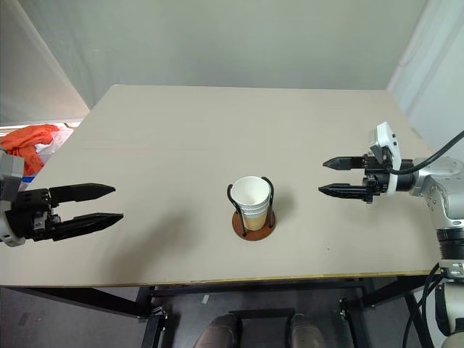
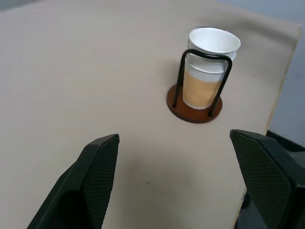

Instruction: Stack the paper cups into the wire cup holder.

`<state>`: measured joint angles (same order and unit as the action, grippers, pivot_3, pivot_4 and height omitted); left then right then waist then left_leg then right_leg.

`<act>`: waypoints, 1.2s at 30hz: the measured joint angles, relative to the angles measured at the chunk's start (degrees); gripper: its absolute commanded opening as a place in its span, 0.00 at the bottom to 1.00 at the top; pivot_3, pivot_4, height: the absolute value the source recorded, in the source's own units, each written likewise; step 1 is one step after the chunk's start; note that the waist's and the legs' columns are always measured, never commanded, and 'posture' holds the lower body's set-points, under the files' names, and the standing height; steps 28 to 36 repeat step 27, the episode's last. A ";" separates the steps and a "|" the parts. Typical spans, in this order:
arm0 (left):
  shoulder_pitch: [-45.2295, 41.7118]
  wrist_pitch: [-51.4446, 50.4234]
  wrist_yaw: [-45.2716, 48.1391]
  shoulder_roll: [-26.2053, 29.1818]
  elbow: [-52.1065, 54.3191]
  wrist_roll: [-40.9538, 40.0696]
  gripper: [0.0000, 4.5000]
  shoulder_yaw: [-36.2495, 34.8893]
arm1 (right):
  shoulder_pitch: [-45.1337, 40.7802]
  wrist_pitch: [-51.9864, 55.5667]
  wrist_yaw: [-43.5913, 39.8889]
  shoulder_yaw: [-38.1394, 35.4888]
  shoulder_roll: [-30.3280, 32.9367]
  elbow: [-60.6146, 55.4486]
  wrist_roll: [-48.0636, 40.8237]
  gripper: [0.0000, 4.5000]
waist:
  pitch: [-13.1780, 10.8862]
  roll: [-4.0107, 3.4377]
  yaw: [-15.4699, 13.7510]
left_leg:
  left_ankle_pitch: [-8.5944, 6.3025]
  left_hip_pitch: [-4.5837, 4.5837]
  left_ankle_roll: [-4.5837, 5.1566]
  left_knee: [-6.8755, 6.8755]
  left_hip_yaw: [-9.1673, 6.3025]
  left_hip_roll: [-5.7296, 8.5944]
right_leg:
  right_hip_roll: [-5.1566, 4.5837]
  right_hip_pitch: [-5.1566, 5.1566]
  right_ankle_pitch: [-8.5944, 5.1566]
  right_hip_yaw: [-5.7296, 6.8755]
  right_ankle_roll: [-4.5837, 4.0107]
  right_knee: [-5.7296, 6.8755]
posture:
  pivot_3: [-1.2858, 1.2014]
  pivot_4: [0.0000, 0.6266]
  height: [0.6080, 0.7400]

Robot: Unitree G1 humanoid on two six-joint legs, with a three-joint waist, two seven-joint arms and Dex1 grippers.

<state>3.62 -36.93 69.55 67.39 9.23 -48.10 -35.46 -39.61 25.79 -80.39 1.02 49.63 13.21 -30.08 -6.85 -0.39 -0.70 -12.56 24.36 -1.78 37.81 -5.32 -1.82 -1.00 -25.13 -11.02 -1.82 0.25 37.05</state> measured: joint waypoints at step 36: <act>-7.35 -3.22 -0.95 -1.31 1.93 1.20 0.90 5.82 | 3.07 2.88 1.48 -1.47 -0.95 -5.19 0.98 0.87 | 0.01 0.02 0.15 | -0.20 -0.14 -0.31 -0.76 -0.02 -0.04 | 0.00 -0.22 -0.22 0.05 -0.25 -0.08 | 0.52 0.24 1.00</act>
